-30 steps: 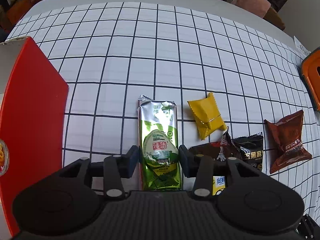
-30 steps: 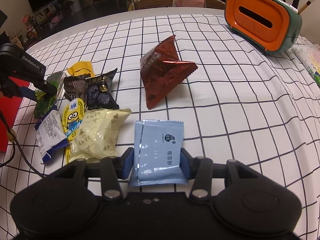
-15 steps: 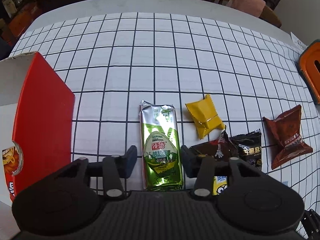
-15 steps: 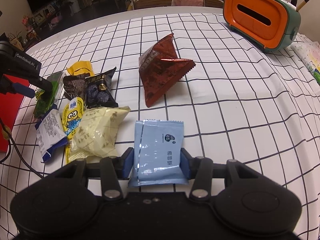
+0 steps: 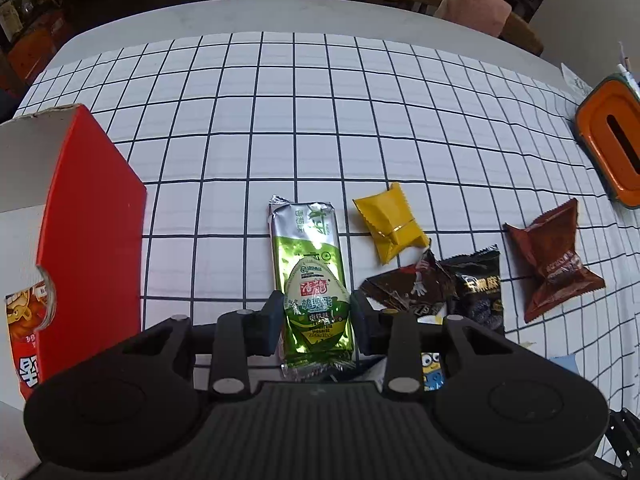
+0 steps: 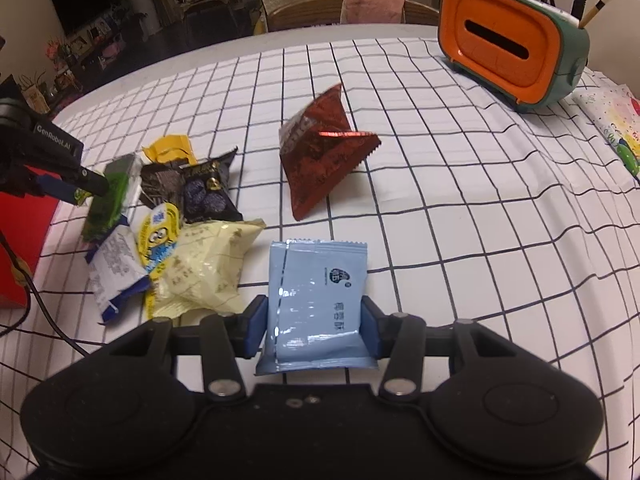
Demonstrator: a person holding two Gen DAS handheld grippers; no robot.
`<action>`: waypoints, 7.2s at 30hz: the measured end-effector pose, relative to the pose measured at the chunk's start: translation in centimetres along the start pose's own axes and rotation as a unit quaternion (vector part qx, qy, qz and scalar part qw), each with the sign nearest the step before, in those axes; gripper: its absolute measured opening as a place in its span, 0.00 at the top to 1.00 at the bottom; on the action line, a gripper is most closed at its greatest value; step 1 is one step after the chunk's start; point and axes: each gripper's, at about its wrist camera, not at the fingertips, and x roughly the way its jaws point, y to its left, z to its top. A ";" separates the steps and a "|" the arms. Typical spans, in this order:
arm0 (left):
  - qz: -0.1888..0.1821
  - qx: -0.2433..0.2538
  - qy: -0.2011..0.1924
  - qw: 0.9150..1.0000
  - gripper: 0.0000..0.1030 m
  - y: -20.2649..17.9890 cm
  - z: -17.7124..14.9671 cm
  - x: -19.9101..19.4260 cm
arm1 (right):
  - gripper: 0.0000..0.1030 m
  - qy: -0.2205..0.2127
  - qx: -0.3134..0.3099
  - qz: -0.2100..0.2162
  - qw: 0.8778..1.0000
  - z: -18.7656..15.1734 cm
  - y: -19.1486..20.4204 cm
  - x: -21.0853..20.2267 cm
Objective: Organize snacks
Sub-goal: 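Grasp the green-labelled round snack with the left gripper while the right grasps the light-blue packet, then carry the round snack and light-blue packet into the box and release both, then withdraw both grippers from the box and approach the green bar and remaining snacks, then grasp the green bar with the left gripper while the right grasps the cream packet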
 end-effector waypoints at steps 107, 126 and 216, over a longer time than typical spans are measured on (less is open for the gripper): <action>0.014 0.059 -0.070 0.996 0.41 27.8 -4.5 -12.3 | 0.50 -0.019 -0.152 0.137 0.979 5.3 37.4 -2.7; -0.022 0.077 -0.179 0.981 0.18 18.8 -6.2 -17.6 | 0.19 -0.084 -0.089 0.119 0.985 4.5 27.3 -9.3; 0.011 0.037 -0.019 0.999 0.59 0.4 -2.8 1.1 | 0.66 0.003 0.016 0.059 0.998 2.5 4.2 0.7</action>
